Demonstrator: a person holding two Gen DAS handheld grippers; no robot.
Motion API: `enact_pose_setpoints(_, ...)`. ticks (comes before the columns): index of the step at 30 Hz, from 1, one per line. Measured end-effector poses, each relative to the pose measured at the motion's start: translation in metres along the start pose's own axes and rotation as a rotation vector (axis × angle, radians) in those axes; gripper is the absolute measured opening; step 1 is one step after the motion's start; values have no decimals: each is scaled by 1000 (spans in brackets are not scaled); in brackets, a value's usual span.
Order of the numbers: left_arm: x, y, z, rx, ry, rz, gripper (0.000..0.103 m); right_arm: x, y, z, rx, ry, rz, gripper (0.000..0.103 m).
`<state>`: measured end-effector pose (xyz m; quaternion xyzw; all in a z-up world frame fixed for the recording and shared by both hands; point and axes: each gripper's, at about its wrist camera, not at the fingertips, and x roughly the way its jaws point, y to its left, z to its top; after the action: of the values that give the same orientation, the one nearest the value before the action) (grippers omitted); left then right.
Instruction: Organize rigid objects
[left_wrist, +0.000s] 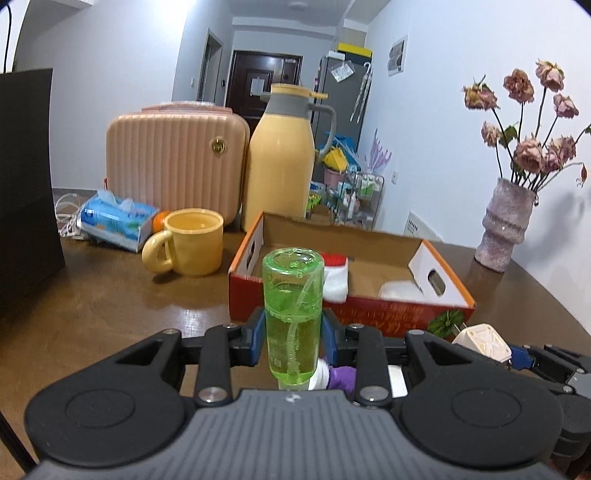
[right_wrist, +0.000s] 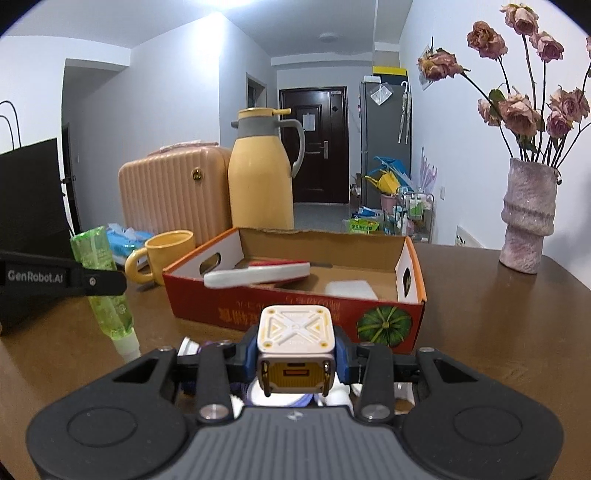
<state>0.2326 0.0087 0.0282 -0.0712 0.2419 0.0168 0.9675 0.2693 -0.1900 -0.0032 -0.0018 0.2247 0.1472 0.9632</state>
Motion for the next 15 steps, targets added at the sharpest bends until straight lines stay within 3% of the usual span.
enact_pose_setpoints(15,13,-6,47,-27,-108,3,32,22,-14,33,33,-53,-28,38)
